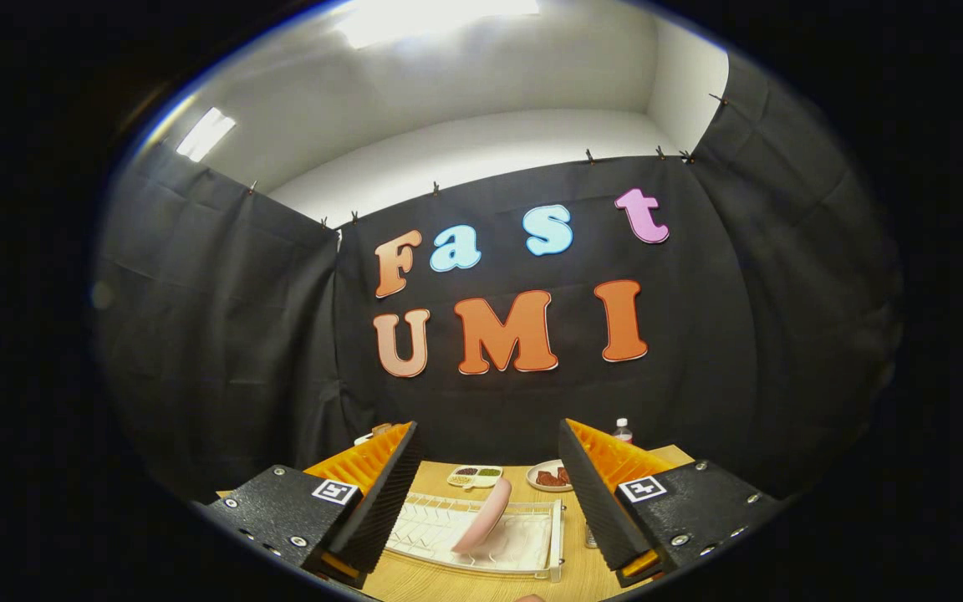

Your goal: Take the plate from the dish rack, then take the spoon from the basket and place it into the plate.

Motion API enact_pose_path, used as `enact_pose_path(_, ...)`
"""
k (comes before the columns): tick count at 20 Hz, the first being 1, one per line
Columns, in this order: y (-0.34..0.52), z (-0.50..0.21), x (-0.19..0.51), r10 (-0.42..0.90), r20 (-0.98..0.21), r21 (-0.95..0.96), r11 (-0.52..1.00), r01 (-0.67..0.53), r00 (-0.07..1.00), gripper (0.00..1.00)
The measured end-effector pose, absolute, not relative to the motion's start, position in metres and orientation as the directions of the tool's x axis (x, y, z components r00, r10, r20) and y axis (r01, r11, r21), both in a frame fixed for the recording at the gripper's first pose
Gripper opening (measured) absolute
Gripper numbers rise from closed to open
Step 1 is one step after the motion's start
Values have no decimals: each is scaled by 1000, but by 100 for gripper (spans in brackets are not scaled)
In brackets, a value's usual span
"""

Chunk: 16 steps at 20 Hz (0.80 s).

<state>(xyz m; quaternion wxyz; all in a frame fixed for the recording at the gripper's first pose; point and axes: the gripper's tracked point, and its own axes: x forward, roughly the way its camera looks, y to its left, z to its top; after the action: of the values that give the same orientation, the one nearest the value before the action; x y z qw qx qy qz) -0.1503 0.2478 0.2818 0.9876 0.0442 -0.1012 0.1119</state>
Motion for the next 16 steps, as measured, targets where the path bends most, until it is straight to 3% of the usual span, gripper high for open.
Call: enact_pose_path(16,240,283,-152,196,212,63,975,-214,957,97)
